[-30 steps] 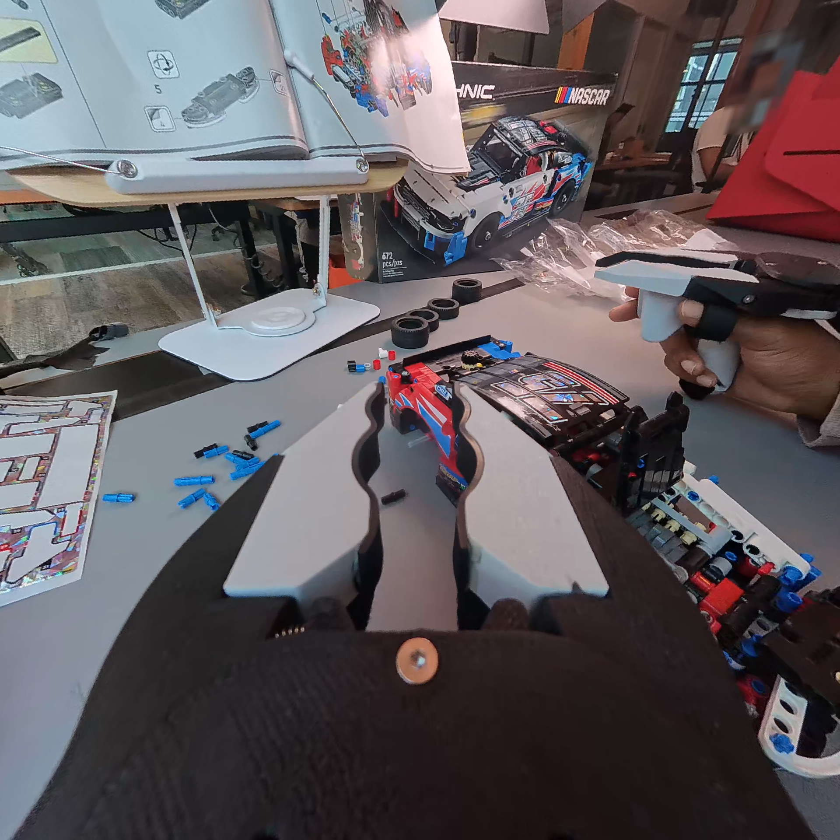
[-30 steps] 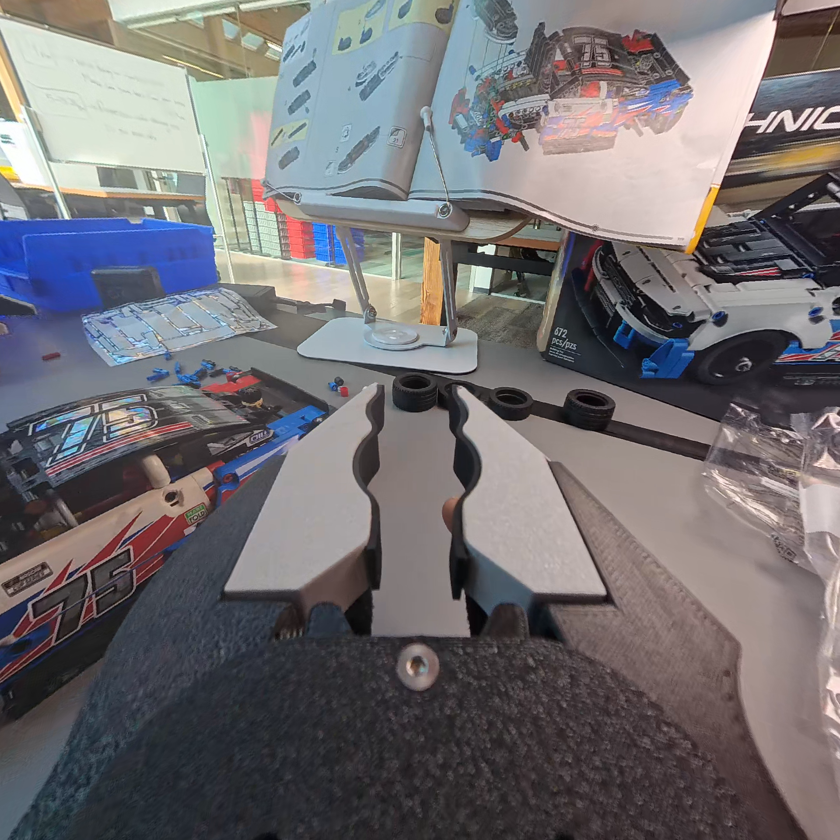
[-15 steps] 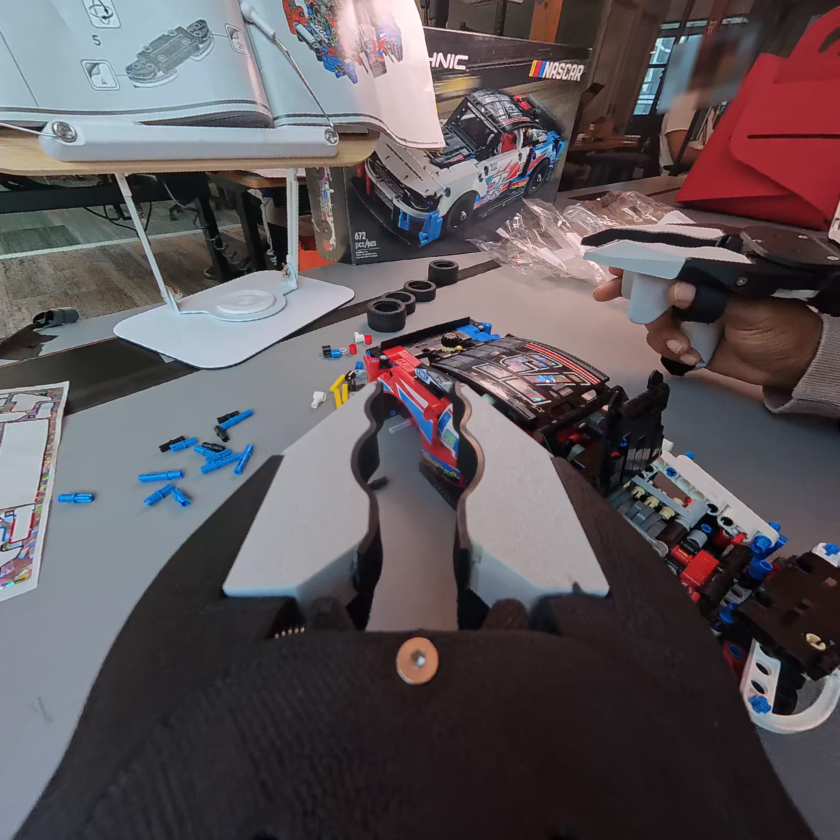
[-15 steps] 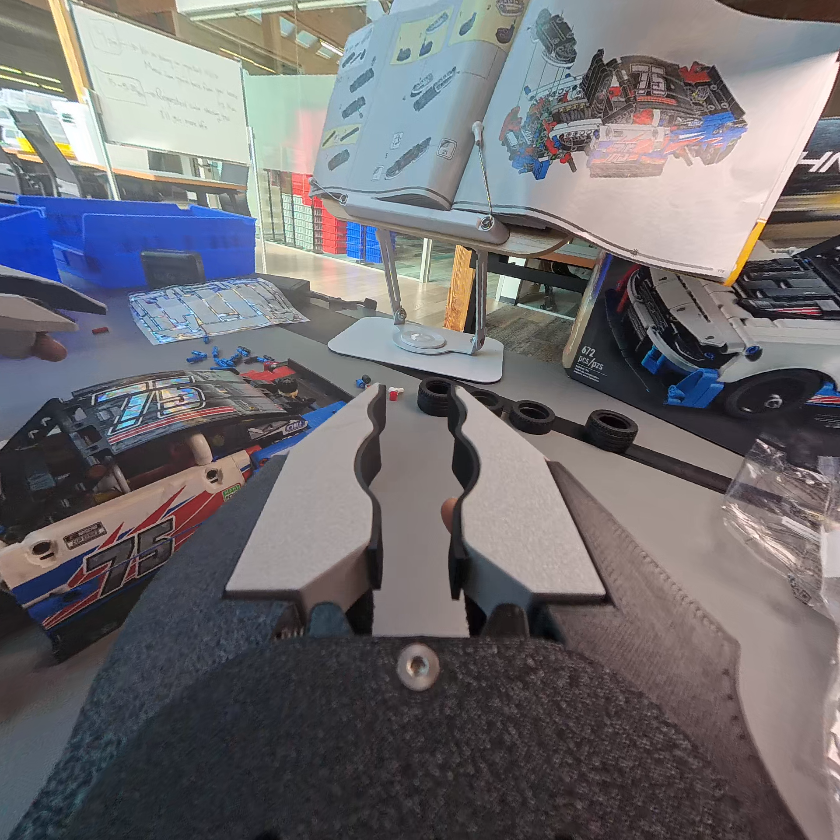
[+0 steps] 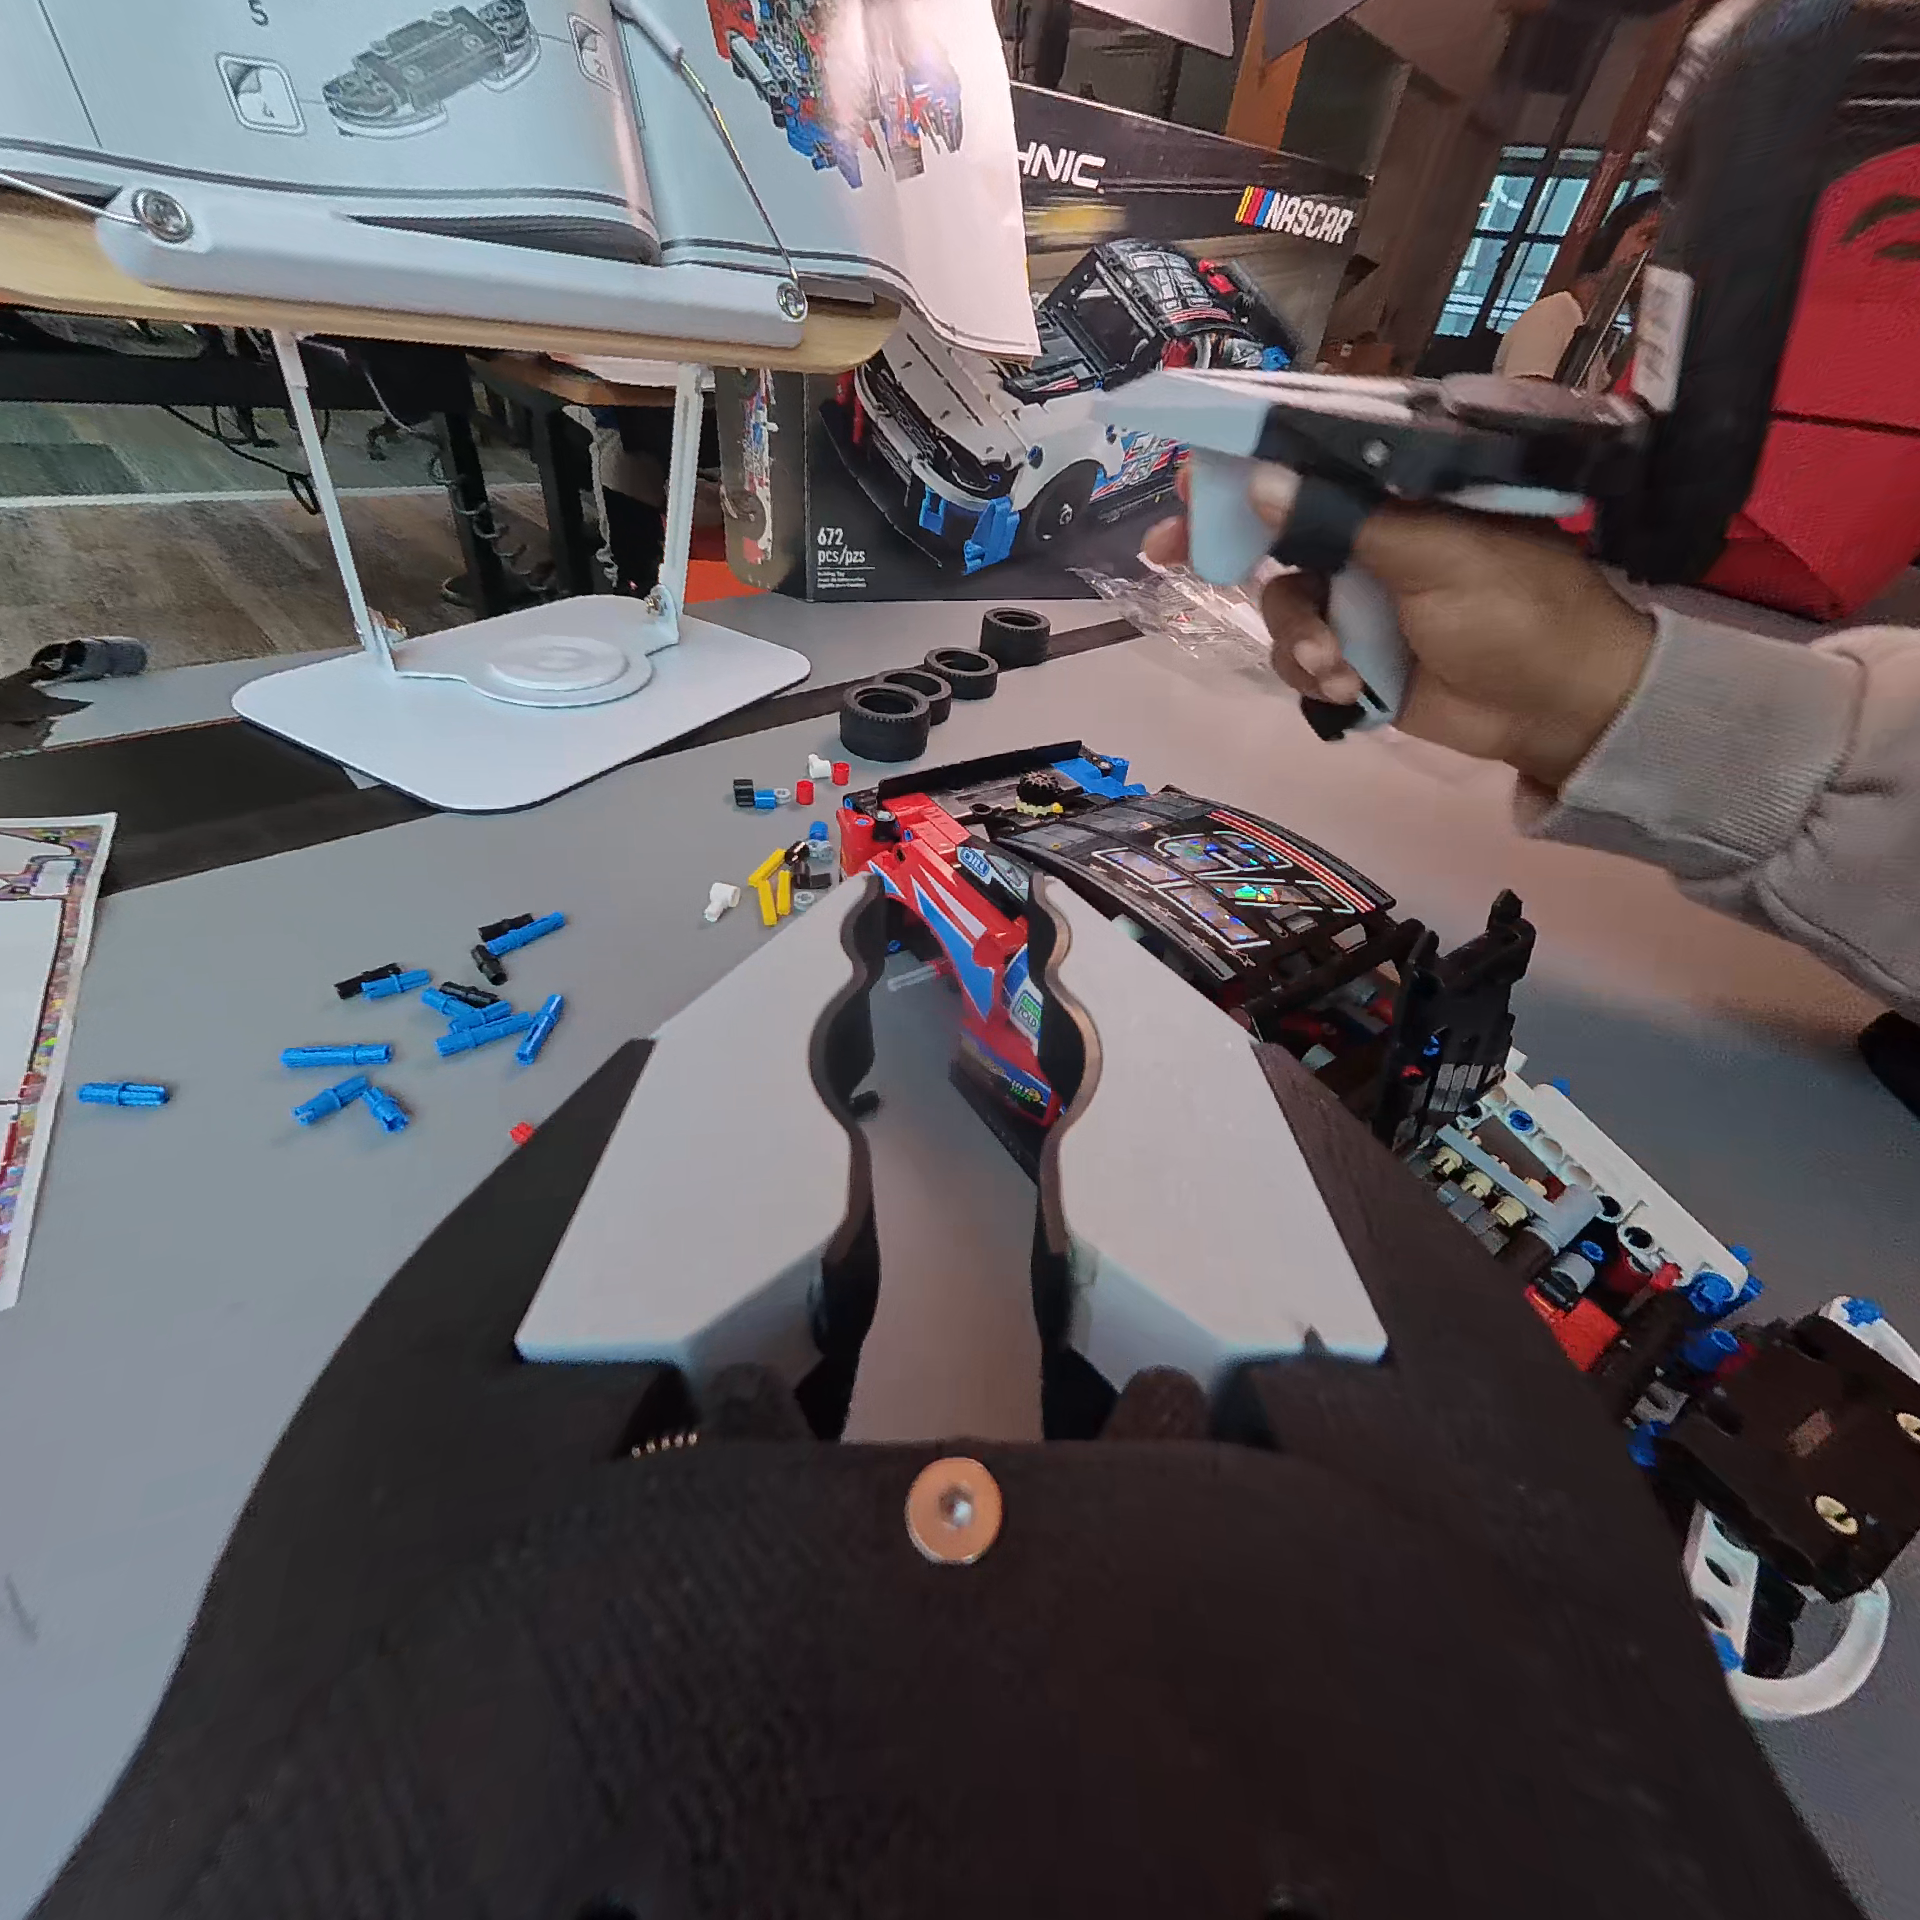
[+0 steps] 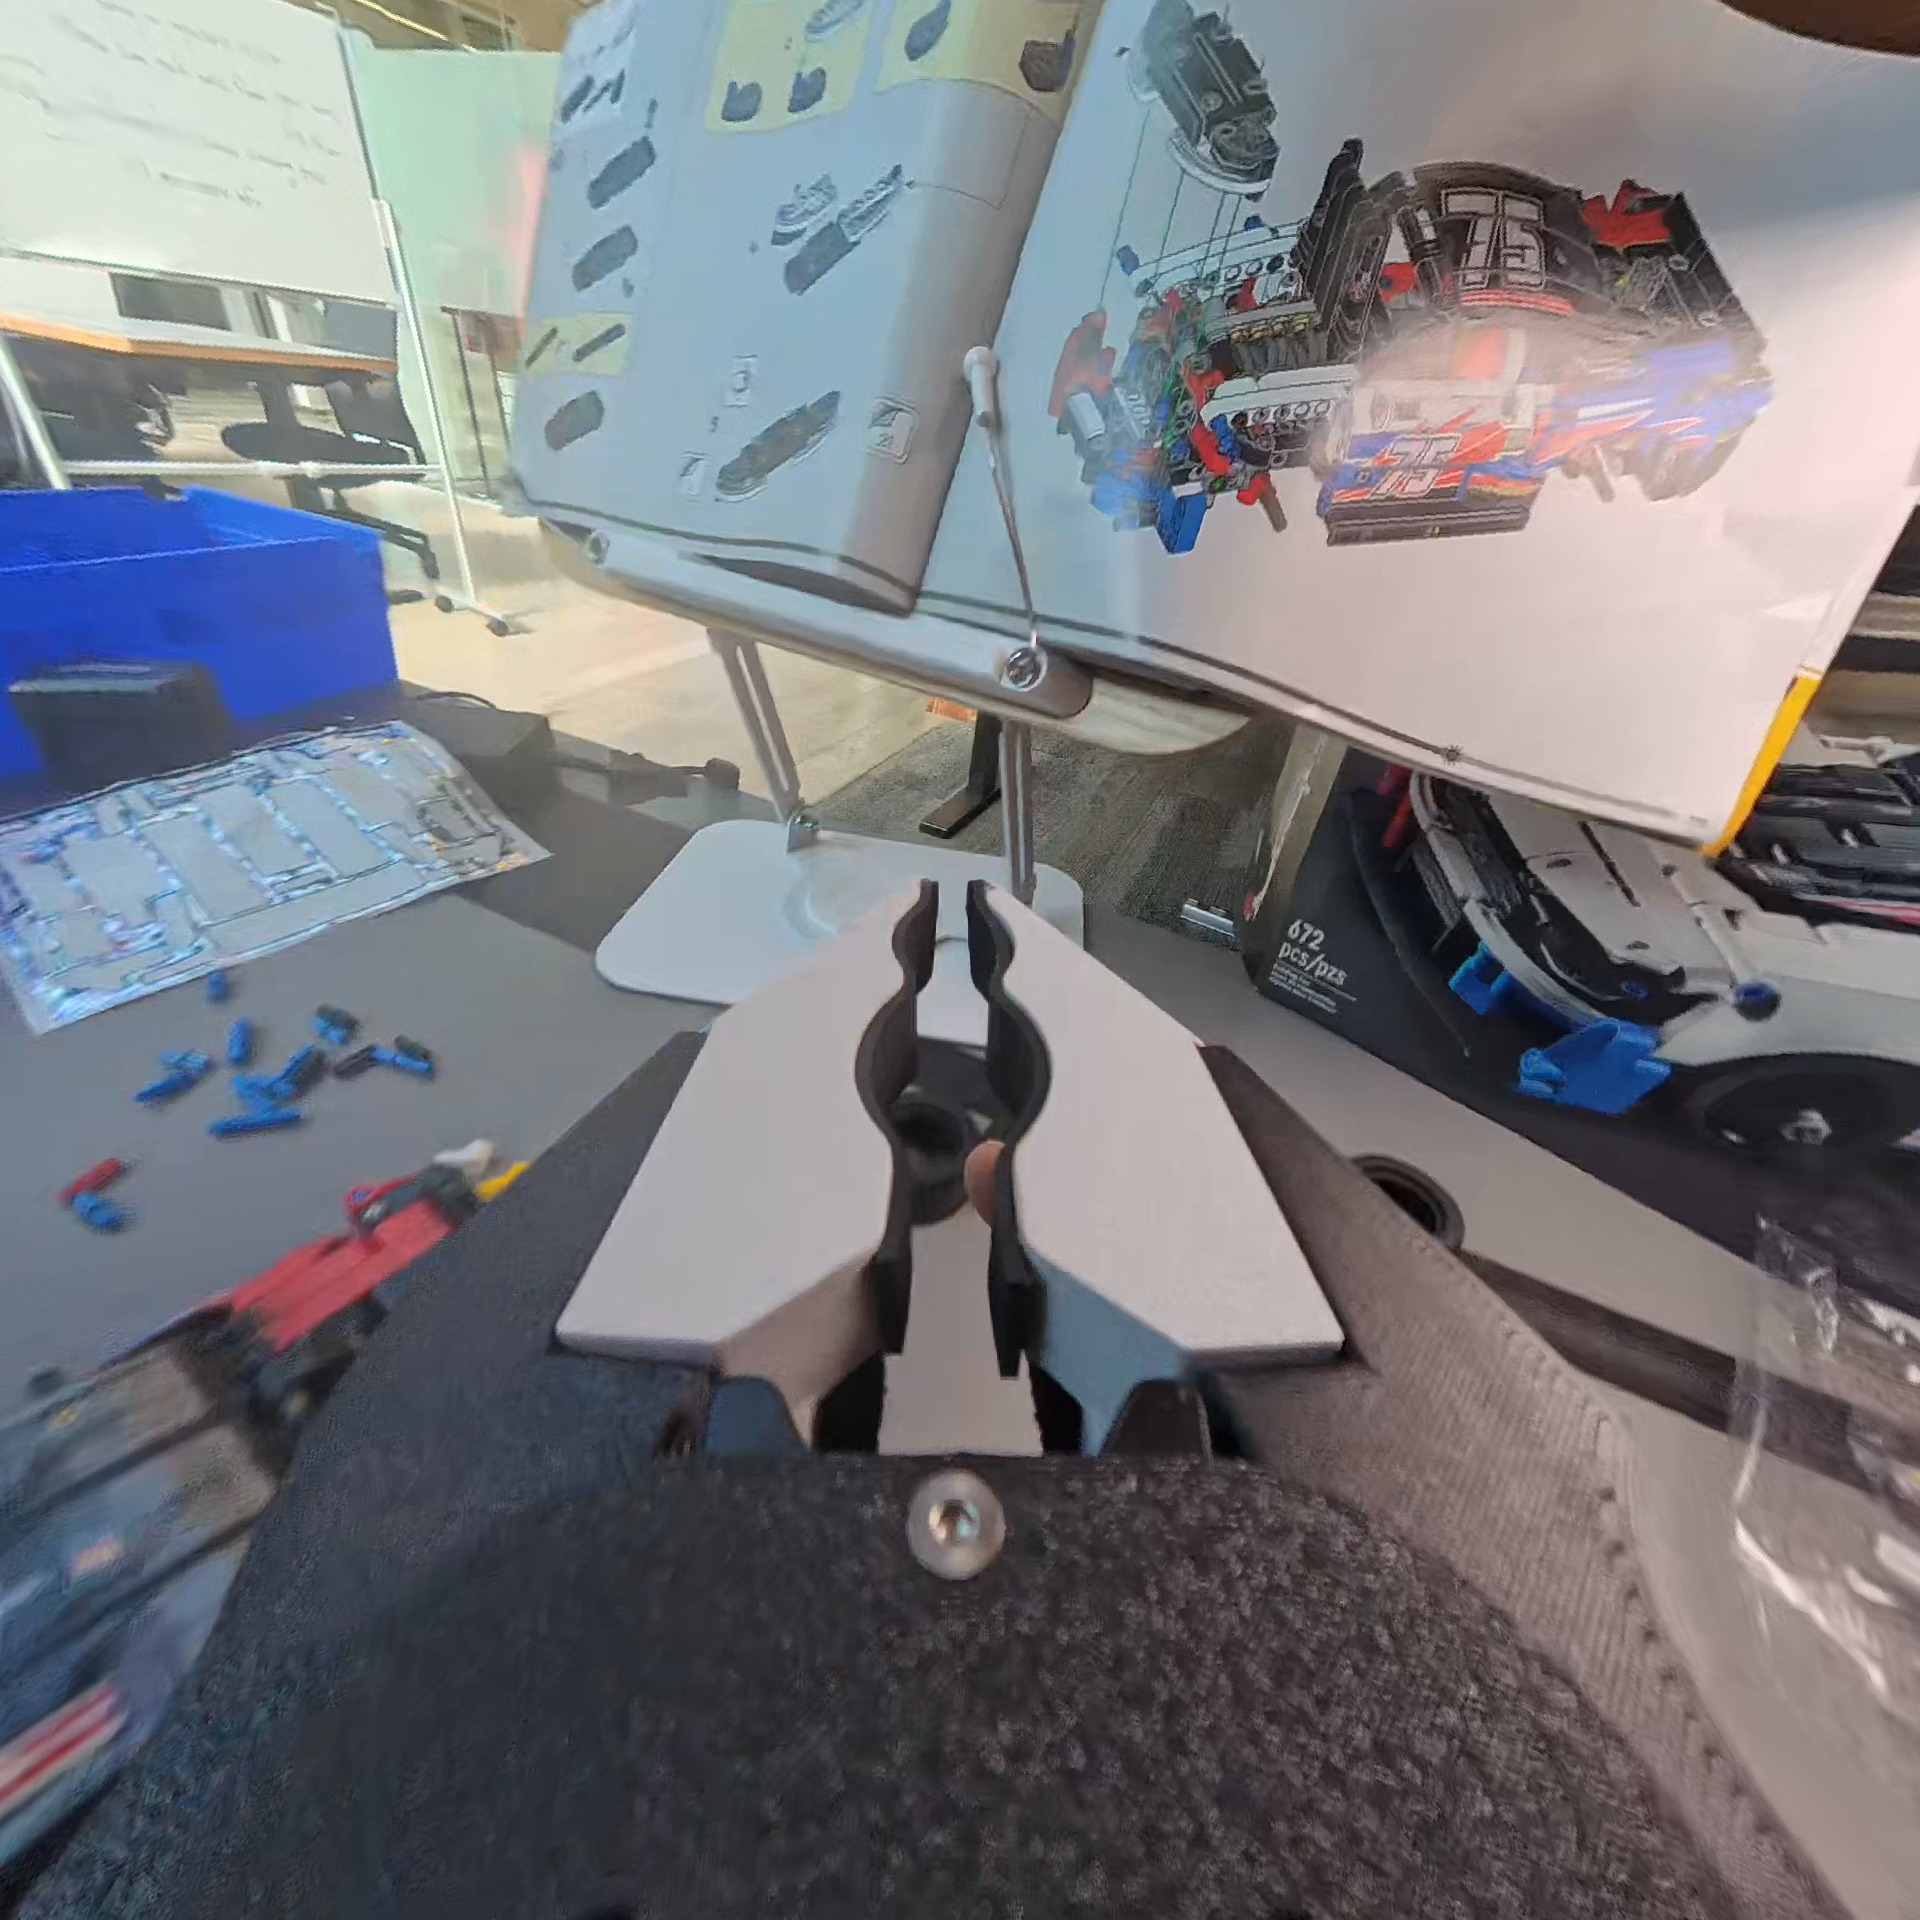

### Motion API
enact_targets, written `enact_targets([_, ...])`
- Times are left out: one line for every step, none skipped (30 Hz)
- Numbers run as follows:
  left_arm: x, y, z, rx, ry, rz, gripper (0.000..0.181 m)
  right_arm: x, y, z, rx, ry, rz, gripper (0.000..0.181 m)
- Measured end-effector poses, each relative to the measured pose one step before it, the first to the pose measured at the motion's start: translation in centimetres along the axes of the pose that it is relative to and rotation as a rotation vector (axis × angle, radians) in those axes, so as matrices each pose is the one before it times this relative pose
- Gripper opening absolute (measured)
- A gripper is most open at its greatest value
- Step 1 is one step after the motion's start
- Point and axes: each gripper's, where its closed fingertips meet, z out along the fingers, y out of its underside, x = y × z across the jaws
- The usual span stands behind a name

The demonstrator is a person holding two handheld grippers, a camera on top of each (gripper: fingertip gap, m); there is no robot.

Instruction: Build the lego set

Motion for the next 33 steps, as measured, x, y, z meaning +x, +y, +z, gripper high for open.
enact_targets([-0.045, -0.039, -0.049, 0.0047, -0.0087, 0.0122, 0.024, 1.144, -0.746, 2.503, -0.0045, 0.0363, -0.0182, 0.003])
enact_targets([-0.092, -0.033, -0.046, 0.0028, -0.0085, 0.0096, 0.024, 1.384, -0.434, 2.309, -0.0058, 0.0569, -0.0212, 0.003])
enact_targets([-0.064, -0.059, -0.053, 0.0029, -0.0053, 0.0049, 0.024, 0.885, -0.176, 2.022, -0.0122, 0.0329, -0.0037, 0.002])
enact_targets([-0.053, -0.121, -0.065, 0.005, -0.0034, 0.0013, 0.024, 0.341, -0.294, 1.581, -0.0002, 0.0076, 0.0107, 0.003])
enact_targets([-0.042, -0.148, -0.073, 0.0062, -0.0021, -0.0002, 0.024, 0.416, -0.315, 1.175, 0.0043, 0.0166, 0.0104, 0.003])
enact_targets([-0.001, -0.142, -0.052, 0.0048, 0.0002, -0.0011, 0.023, 0.48, -0.062, 0.932, -0.0096, 0.0232, 0.0018, 0.002])
enact_targets([0.022, -0.133, -0.038, 0.0049, 0.0014, -0.0011, 0.024, 0.276, 0.191, 0.781, -0.0228, 0.0123, 0.0036, 0.002])
enact_targets([0.064, -0.134, -0.015, 0.005, 0.0024, -0.0002, 0.024, 0.095, 0.201, 0.598, -0.0195, 0.0033, 0.0128, 0.001])
enact_targets([0.085, -0.06, 0.026, 0.0024, 0.0032, 0.0, 0.024, 0.293, -0.022, 0.318, -0.0045, 0.0161, 0.0085, 0.0])
enact_targets([0.099, 0.011, 0.038, -0.0007, 0.0039, -0.0007, 0.023, 0.145, -0.1, 0.213, -0.0003, 0.0066, -0.0113, 0.0])
enact_targets([0.119, 0.039, 0.051, -0.0021, 0.0049, -0.0012, 0.023, 0.155, 0.007, 0.213, -0.0064, 0.0049, -0.0099, 0.0])
enact_targets([0.129, 0.016, 0.042, -0.001, 0.0048, -0.0005, 0.023, 0.118, 0.022, 0.177, -0.0042, 0.0003, -0.0026, 0.0])
enact_targets([0.126, -0.011, 0.027, 0.0004, 0.0043, 0.0015, 0.023, 0.139, 0.042, 0.186, -0.0039, 0.0006, 0.0005, 0.0])
enact_targets([0.109, -0.004, 0.022, -0.0007, 0.0031, 0.0031, 0.023, 0.127, 0.068, 0.198, -0.0064, 0.0012, -0.0021, 0.0])
enact_targets([0.067, 0.005, 0.014, -0.0014, 0.0012, 0.0038, 0.024, 0.071, 0.023, 0.173, -0.0045, -0.0002, -0.0081, 0.0])
enact_targets([0.022, 0.017, 0.008, -0.001, -0.0001, 0.0034, 0.023, 0.035, -0.034, 0.097, -0.0022, 0.0003, -0.0153, 0.0])
enact_targets([0.017, 0.006, -0.007, -0.0009, 0.0, 0.0022, 0.023, -0.005, -0.015, 0.018, -0.0032, -0.0018, -0.0146, 0.0])
enact_targets([-0.019, 0.009, -0.008, -0.0007, -0.0003, 0.0008, 0.023, -0.015, 0.008, -0.058, -0.0018, -0.0044, -0.0075, 0.0])
enact_targets([-0.041, 0.012, -0.011, -0.0003, -0.0012, -0.0007, 0.024, -0.01, -0.026, -0.137, 0.002, -0.0052, 0.0018, 0.0])
enact_targets([-0.05, 0.022, 0.002, -0.0005, -0.0005, -0.0018, 0.024, 0.031, -0.048, -0.166, 0.0041, -0.006, 0.0041, 0.0])
enact_targets([-0.025, 0.038, 0.015, -0.0017, 0.0006, -0.0026, 0.024, 0.013, -0.054, -0.185, 0.0021, -0.0087, -0.0003, 0.001])
enact_targets([-0.006, 0.054, 0.016, -0.0021, 0.0016, -0.0021, 0.024, 0.013, -0.168, -0.268, 0.0049, -0.0113, -0.0014, 0.003])
enact_targets([-0.01, 0.047, 0.017, -0.0024, 0.0017, 0.0001, 0.024, -0.091, -0.441, -0.479, 0.0143, -0.0174, 0.0033, 0.004])
enact_targets([-0.018, 0.057, 0.01, -0.0044, 0.001, 0.0041, 0.024, -0.366, -0.741, -0.781, 0.0253, -0.0328, 0.0128, 0.005])
enact_targets([-0.064, 0.04, -0.012, -0.006, 0.0005, 0.0074, 0.024, -0.678, -0.958, -1.129, 0.0352, -0.0451, 0.0191, 0.006])
enact_targets([0.033, 0.066, -0.014, -0.0096, 0.0093, 0.0086, 0.024, -0.965, -1.021, -1.413, 0.0354, -0.0523, 0.0185, 0.006])
enact_targets([0.323, 0.152, -0.004, -0.0203, 0.0329, 0.0079, 0.024, -1.335, -0.958, -1.657, 0.0276, -0.0611, 0.0152, 0.007])
enact_targets([0.647, 0.232, -0.014, -0.0302, 0.0582, 0.0046, 0.023, -1.721, -0.877, -1.872, 0.0214, -0.0713, 0.0118, 0.008])
enact_targets([0.763, 0.159, -0.097, -0.0281, 0.0655, 0.0029, 0.024, -2.099, -0.735, -2.033, 0.0138, -0.0805, 0.0051, 0.008])
enact_targets([0.826, 0.017, -0.244, -0.0193, 0.0664, 0.0077, 0.024, -2.438, -0.401, -2.132, -0.0015, -0.087, -0.0046, 0.007])
enact_targets([1.049, -0.079, -0.379, -0.015, 0.0752, 0.0139, 0.023, -2.663, 0.041, -2.087, -0.0202, -0.0866, -0.0093, 0.007])
enact_targets([1.208, -0.048, -0.434, -0.0172, 0.0789, 0.017, 0.022, -2.821, 0.513, -2.0, -0.0344, -0.083, -0.0115, 0.007])
enact_targets([1.27, 0.039, -0.437, -0.0228, 0.0753, 0.0213, 0.022, -2.88, 0.969, -1.842, -0.0467, -0.0759, -0.01, 0.008])
